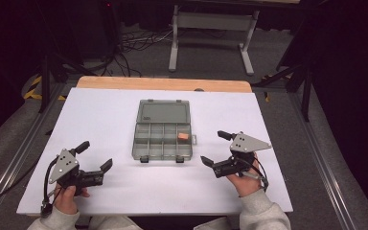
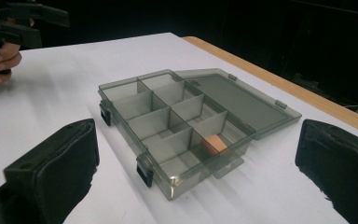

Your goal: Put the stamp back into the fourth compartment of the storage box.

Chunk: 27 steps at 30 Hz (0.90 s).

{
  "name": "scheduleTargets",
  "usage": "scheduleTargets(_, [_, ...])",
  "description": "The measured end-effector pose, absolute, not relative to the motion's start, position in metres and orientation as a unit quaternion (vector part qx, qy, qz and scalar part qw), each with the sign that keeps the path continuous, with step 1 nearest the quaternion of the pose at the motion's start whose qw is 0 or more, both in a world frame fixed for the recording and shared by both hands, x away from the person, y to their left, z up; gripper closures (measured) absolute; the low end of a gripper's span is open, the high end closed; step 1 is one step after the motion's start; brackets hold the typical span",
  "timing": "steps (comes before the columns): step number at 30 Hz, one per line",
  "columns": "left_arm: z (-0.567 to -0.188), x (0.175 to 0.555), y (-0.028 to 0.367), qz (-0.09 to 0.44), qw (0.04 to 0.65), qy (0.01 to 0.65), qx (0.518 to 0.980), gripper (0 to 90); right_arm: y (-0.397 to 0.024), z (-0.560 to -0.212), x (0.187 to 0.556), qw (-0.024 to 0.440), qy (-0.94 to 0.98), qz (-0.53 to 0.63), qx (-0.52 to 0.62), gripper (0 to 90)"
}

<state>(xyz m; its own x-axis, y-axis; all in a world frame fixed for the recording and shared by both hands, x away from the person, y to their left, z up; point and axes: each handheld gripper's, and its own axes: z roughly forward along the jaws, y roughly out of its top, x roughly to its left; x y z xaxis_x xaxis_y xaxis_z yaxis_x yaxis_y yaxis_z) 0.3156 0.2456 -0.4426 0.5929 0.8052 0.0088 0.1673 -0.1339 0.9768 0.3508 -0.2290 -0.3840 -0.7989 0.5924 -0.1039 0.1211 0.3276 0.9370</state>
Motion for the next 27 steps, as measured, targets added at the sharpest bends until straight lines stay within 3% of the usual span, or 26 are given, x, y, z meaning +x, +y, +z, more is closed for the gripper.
scheduleTargets(27, [-0.447, 0.317, 0.247, 0.279, 0.564, 0.347, 0.696, 1.3, -0.248, -0.445, 0.330, 0.215, 0.773, 0.544, 0.247, 0.3])
